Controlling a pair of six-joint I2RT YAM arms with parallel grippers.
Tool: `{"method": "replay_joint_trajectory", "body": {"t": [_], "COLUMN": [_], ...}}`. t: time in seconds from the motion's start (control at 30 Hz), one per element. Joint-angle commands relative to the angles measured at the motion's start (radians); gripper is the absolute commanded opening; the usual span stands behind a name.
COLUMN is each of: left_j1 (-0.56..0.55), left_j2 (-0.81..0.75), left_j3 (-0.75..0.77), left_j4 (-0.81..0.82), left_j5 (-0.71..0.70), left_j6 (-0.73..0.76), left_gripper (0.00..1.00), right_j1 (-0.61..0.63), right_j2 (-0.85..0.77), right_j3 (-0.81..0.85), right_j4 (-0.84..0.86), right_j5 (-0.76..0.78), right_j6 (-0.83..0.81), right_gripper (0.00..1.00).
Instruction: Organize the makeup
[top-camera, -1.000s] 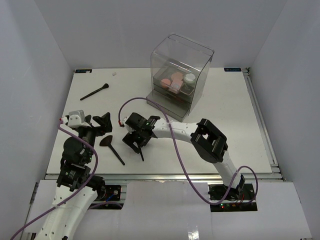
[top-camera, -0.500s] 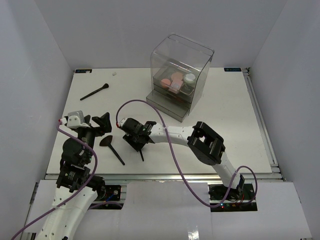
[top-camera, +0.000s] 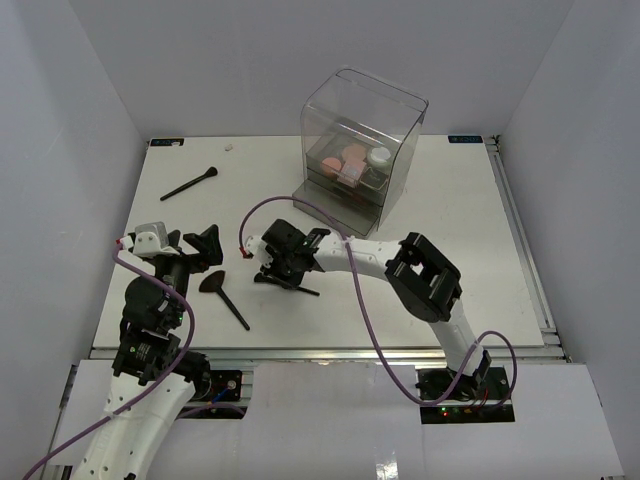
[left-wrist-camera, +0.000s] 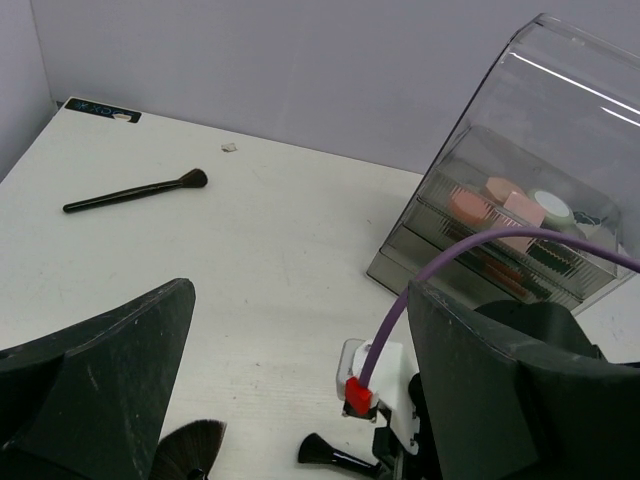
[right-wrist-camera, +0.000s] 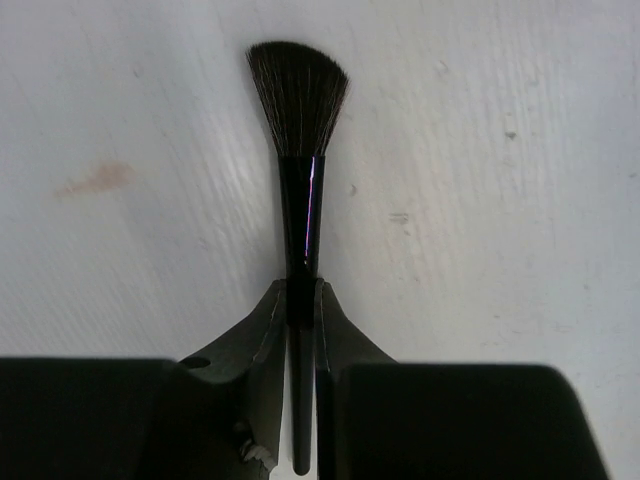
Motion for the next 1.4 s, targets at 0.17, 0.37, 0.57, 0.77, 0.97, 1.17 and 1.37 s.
{"method": "replay_joint_trajectory", "body": {"t": [0.17,0.37,0.57,0.77,0.97,1.17,1.37], "left_j1": [0.000,0.000,-0.002,-0.002,0.000,0.000,0.000], "left_j2": [-0.004,0.000,0.008,0.016,0.021,0.066,0.256], "left_j3": [0.004,0.004,0.004,0.002,0.001,0.008,0.086], "left_j4": [0.001,0.001,0.001,0.003,0.003,-0.010,-0.121], "left_j5": [0.012,0.030,0.040,0.049,0.057,0.119,0.259], "left_j6": [0.003,0.002,0.000,0.000,0.000,-0.032,-0.152], "left_gripper": [0.98,0.98,0.98,0.98,0.98,0.98,0.98], "right_j1": [-0.259,-0.355,-0.364,-0.364,-0.364,-0.362,-0.365], "right_j2": [-0.267,-0.272,-0.155,-0.066,-0.075,-0.148,-0.398], "right_j3": [-0.057,-0.037,0.056,0.159,0.159,0.125,0.047], "right_j4": [-0.103,-0.066,-0.012,0.031,0.034,0.010,-0.119], "right_j5": [0.063,0.206,0.266,0.360,0.347,0.263,0.001], "right_j6": [-0.262,-0.361,-0.418,-0.455,-0.446,-0.396,-0.305], "right_gripper": [0.08,0.08,0.11,0.15,0.54,0.68,0.74]}}
